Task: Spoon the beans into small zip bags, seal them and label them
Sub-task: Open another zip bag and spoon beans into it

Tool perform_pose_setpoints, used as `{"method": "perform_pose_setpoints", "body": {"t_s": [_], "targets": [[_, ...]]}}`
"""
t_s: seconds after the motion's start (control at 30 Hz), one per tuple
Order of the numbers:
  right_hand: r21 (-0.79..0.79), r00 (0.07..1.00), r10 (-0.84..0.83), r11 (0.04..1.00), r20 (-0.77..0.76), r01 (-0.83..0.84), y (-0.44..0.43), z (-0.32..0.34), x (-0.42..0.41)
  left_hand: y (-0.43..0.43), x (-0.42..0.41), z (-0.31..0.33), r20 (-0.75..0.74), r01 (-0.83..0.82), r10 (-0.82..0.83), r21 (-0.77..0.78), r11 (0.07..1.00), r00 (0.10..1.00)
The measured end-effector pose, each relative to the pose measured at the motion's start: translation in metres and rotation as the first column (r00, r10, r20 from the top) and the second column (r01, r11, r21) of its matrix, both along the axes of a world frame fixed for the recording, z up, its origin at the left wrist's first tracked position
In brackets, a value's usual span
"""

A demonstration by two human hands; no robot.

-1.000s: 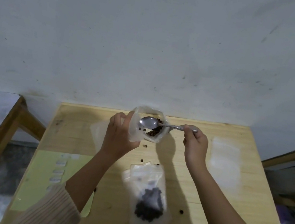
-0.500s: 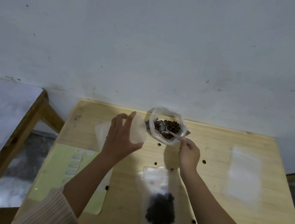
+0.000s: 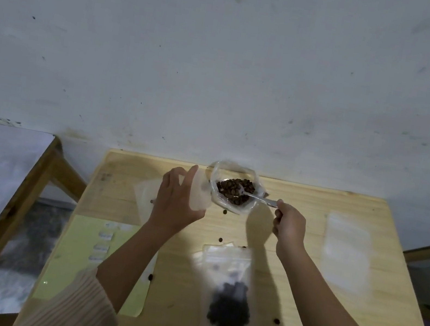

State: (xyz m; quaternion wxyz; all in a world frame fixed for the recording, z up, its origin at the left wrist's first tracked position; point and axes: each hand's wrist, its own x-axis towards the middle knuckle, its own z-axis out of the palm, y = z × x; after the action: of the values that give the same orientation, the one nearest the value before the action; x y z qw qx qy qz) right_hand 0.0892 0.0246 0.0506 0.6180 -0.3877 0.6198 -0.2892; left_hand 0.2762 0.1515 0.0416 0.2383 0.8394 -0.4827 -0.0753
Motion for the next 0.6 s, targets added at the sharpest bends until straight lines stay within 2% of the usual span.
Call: {"method": "perform_pose_setpoints", "body": {"t_s": [0.17, 0.33, 0.43, 0.6], "targets": [[-0.168, 0.998, 0.069, 0.984, 0.011, -0.066, 0.004, 0.025, -0.01, -0.01, -0.006, 0.001, 0.097, 0.055, -0.055, -0.001, 0.998, 0.994], [-0.357, 0.973, 0.229, 0.91, 0.008, -0.211, 0.016, 0.042, -0.005, -0.015, -0.008, 0.001, 0.136, 0.12, -0.108, -0.08, 0.99, 0.985], [-0.357, 0.984, 0.176, 0.922, 0.032, -0.153, 0.017, 0.041, -0.005, -0.014, -0.005, 0.001, 0.143, 0.133, -0.117, -0.112, 0.985, 0.983], [-0.244, 0.998, 0.035, 0.97, 0.06, -0.02, 0.017, 0.027, -0.009, -0.006, 0.002, 0.003, 0.089, 0.08, -0.075, -0.064, 0.995, 0.993]]}}
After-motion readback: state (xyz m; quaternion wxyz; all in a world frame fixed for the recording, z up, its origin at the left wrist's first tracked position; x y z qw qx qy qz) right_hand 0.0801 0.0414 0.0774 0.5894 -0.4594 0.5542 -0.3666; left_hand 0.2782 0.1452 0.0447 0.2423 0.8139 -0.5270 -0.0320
